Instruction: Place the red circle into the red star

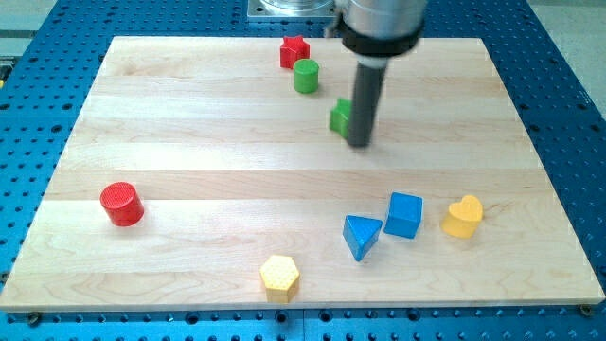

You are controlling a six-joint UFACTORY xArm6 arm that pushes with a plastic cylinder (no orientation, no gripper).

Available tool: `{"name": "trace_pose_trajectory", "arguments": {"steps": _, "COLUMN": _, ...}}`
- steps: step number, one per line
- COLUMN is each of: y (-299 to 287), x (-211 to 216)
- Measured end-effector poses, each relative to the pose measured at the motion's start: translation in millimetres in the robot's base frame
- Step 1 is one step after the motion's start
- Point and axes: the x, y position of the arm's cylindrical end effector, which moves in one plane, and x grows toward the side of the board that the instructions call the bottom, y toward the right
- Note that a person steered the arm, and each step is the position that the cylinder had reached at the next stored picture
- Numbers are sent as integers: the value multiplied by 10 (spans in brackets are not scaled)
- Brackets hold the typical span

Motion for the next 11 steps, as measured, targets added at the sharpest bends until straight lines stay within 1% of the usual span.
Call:
{"name": "trace_pose_trajectory", "arguments": {"steps": 1, "y": -228, "x": -567}}
{"name": "trace_pose_trajectory", "arguments": {"steps": 2, "y": -193, "x": -424}}
{"name": "trace_pose_trajectory", "arguments": {"steps": 4, "y": -166, "x": -415}}
{"name": "trace_pose_trajectory", "arguments": {"steps": 5, "y": -299, "x": 183}}
{"name": "trace_pose_trajectory", "arguments": {"steps": 6, "y": -599, "x": 1127}}
{"name": "trace_pose_trajectory", "arguments": {"steps": 7, "y": -1453, "x": 1709}}
{"name": "trace_pose_trajectory", "arguments": {"steps": 8, "y": -2224, "x": 2091}}
{"name": "trace_pose_trajectory", "arguments": {"steps": 9, "y": -2988, "x": 1875}}
{"name": "trace_pose_trajectory", "arguments": {"steps": 10, "y": -2597, "x": 1107}}
{"name": "trace_pose_trajectory", "arguments": {"steps": 11, "y": -2072, "x": 834}}
